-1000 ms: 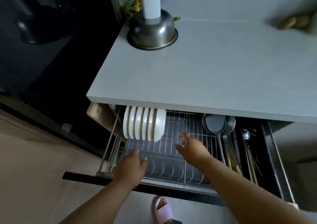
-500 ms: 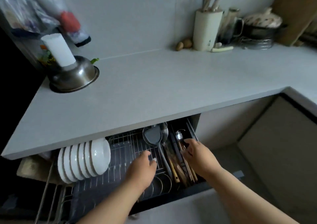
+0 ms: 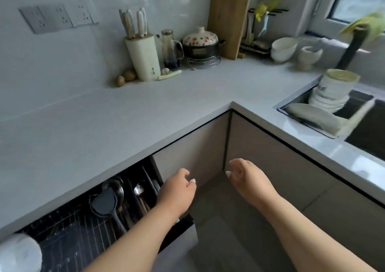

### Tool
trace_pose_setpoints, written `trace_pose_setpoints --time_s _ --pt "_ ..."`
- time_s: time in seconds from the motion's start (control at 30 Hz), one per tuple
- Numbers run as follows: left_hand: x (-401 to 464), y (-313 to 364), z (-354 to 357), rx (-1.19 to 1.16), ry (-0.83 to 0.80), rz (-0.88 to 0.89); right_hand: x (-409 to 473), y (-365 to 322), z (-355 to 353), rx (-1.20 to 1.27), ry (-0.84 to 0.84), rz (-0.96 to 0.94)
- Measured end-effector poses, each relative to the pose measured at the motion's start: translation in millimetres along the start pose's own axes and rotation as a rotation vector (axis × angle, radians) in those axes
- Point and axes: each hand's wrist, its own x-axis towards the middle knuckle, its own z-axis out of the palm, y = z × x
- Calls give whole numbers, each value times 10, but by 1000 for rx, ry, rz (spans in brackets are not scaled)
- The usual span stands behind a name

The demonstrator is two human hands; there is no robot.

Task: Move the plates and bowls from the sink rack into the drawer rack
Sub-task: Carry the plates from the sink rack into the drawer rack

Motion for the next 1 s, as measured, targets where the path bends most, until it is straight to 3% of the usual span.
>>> trace_pose_setpoints --time_s 0.3,0.57,0.77,1.0 --pt "349 1072 582 49 -153 227 35 944 -606 14 125 259" --pt "1051 1522 854 89 -236 351 379 1309 -869 6 185 393" --pt "1637 1944 948 87 -297 487 838 1465 -1161 25 293 494" --pt "2147 2206 1030 248 -407 566 1150 1659 -1405 84 478 610"
